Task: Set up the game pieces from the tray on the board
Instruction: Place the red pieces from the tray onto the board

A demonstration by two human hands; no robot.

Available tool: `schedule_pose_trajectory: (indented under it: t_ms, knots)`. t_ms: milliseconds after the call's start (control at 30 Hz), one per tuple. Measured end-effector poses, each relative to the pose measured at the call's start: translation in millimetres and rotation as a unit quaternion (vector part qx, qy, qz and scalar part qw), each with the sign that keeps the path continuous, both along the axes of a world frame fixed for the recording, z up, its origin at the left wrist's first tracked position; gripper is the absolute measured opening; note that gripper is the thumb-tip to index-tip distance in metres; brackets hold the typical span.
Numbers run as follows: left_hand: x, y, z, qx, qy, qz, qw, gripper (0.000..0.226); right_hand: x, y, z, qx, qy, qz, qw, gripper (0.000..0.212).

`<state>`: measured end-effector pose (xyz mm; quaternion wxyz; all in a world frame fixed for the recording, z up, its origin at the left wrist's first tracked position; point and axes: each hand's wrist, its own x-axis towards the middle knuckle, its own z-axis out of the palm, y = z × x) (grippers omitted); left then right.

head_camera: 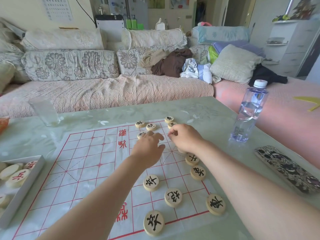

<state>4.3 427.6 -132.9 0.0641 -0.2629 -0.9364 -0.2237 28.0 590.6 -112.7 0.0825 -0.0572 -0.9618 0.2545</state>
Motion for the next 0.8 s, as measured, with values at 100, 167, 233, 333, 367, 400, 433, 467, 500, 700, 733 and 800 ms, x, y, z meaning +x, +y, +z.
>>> schedule_pose_trajectory:
  t_ms: [100,167,233,333,367,400,433,467,500,700,733,800]
  knots:
    - [4,-37,6,0.002,0.009,0.028,1.0,0.027,4,-36,9,-0.024,-0.003,0.046,0.999,0.015]
    - [7,-66,10,0.005,0.013,0.047,0.999,0.026,7,-64,14,-0.041,-0.004,0.07,0.997,0.016]
    - [10,-98,15,0.009,0.012,0.067,0.998,0.024,10,-93,18,-0.057,-0.009,0.094,0.994,0.016]
    - [17,-147,21,0.02,0.013,0.092,0.995,0.022,17,-136,21,-0.066,-0.015,0.133,0.989,0.016]
    - [19,-165,22,0.019,0.014,0.103,0.994,0.022,20,-149,22,-0.071,-0.015,0.143,0.987,0.016]
    - [21,-183,23,0.013,0.011,0.114,0.993,0.022,21,-162,23,-0.077,-0.016,0.153,0.985,0.015]
    - [24,-200,24,0.003,0.009,0.123,0.992,0.023,23,-175,23,-0.081,-0.018,0.16,0.984,0.014]
    - [25,-217,24,-0.009,0.008,0.129,0.992,0.024,24,-187,23,-0.082,-0.02,0.165,0.983,0.013]
    - [27,-234,24,-0.018,0.01,0.136,0.991,0.024,23,-199,24,-0.081,-0.023,0.168,0.982,0.012]
    - [40,-322,21,-0.026,0.041,0.214,0.976,0.024,11,-271,26,-0.048,-0.045,0.207,0.976,0.009]
    - [42,-334,20,-0.023,0.045,0.223,0.974,0.024,8,-284,27,-0.046,-0.047,0.215,0.974,0.01]
    - [46,-354,19,-0.018,0.05,0.236,0.97,0.026,2,-308,29,-0.04,-0.046,0.232,0.971,0.012]
